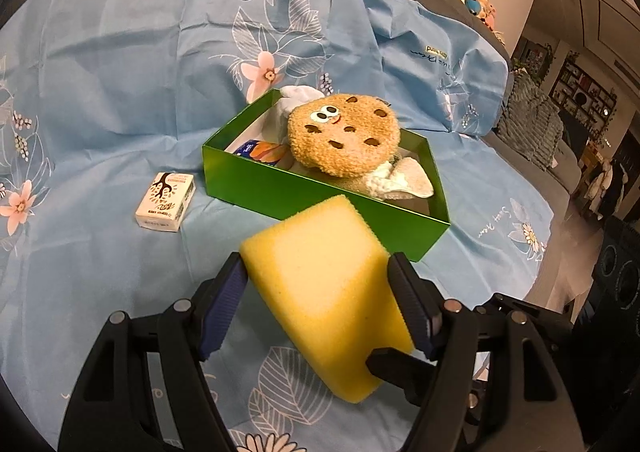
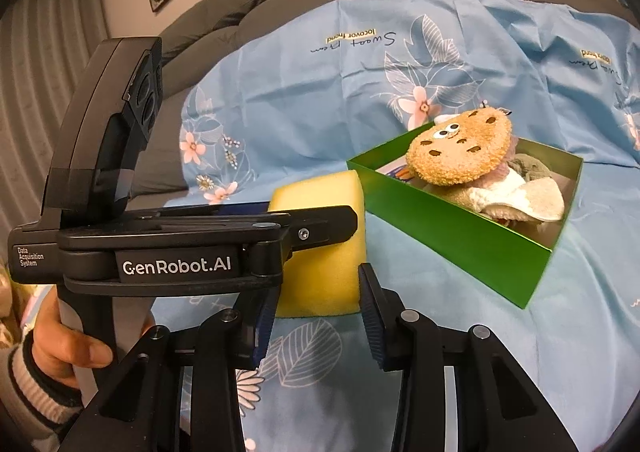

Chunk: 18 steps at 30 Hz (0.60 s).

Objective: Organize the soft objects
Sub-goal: 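Carry the sponge over the green box and release it onto the cookie plush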

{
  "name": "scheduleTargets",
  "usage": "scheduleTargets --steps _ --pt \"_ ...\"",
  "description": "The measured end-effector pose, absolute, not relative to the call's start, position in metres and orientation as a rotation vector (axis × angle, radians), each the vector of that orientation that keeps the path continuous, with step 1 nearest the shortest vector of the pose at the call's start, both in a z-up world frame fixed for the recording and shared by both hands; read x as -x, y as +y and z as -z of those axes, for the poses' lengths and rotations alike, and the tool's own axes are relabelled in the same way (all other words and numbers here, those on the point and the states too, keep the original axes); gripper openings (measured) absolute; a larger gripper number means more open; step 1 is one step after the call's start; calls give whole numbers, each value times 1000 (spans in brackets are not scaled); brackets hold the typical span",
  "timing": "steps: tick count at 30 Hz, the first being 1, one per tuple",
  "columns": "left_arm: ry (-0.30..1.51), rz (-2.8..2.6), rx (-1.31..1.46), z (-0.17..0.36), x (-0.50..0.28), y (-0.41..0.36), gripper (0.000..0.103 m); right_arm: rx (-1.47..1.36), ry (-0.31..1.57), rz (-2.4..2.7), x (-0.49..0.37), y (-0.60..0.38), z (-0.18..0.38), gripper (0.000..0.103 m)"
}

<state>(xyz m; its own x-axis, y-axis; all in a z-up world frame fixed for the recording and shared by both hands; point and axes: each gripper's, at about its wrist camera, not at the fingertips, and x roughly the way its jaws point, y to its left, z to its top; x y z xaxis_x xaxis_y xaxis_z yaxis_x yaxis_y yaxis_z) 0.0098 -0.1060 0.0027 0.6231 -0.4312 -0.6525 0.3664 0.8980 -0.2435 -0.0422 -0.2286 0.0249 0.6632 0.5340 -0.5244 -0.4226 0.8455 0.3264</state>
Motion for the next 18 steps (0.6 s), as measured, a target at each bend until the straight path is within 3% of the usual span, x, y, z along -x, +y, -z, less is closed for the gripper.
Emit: scheduleTargets --steps 18 --pt "784 457 -7 -16 -25 -155 72 -302 603 -543 34 -277 -22 41"
